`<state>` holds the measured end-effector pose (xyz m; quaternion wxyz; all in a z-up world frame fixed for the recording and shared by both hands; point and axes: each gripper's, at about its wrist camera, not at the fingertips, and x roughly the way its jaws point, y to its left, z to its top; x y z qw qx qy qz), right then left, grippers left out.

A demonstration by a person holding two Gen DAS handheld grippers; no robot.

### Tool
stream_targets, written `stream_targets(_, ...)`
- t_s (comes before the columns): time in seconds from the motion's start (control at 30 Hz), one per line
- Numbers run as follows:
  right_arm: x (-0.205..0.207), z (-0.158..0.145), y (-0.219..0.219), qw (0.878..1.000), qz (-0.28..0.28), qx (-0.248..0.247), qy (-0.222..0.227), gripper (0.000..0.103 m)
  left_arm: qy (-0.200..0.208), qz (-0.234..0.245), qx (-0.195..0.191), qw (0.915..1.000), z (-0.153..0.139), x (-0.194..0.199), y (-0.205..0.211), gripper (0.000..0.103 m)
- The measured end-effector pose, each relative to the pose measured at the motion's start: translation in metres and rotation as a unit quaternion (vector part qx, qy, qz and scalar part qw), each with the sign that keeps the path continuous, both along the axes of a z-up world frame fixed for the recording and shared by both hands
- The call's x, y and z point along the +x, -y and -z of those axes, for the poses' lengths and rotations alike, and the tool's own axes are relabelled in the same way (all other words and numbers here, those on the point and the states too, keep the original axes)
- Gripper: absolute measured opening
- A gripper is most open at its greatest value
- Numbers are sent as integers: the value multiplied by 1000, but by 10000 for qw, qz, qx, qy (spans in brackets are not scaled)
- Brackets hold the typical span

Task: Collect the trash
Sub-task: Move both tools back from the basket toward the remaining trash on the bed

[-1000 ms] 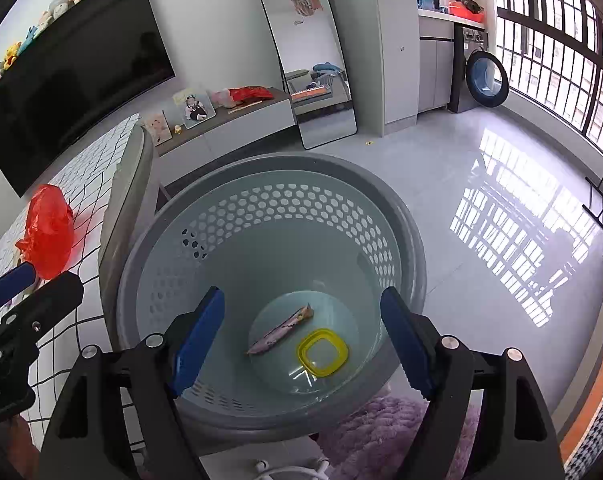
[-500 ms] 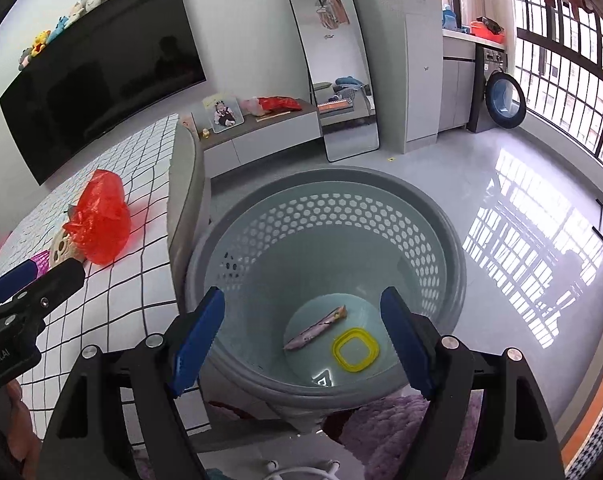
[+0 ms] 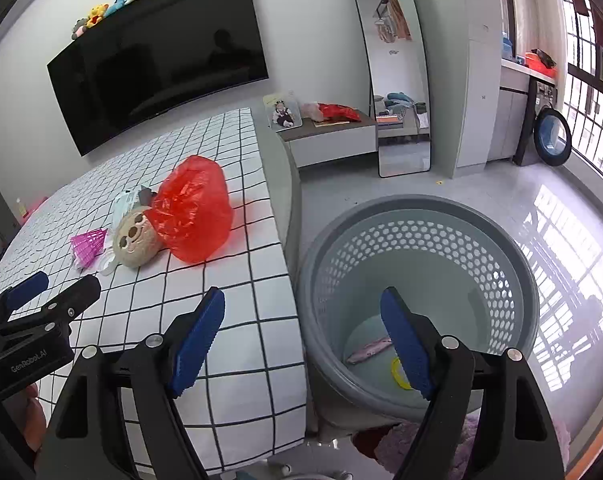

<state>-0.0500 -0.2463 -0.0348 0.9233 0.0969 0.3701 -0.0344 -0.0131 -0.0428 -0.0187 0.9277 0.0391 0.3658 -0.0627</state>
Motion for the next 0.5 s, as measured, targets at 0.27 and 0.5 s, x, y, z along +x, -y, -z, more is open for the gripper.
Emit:
stream_targets(0.27, 31, -4, -33, 9993, -355, -118, -30, 77, -22, -474, -78, 9988, 5, 15, -47, 97)
stream_targets(0.5, 66, -9, -60, 9975, -623, -346, 13, 77, 21, -553, -47, 9985, 9, 33, -60, 97)
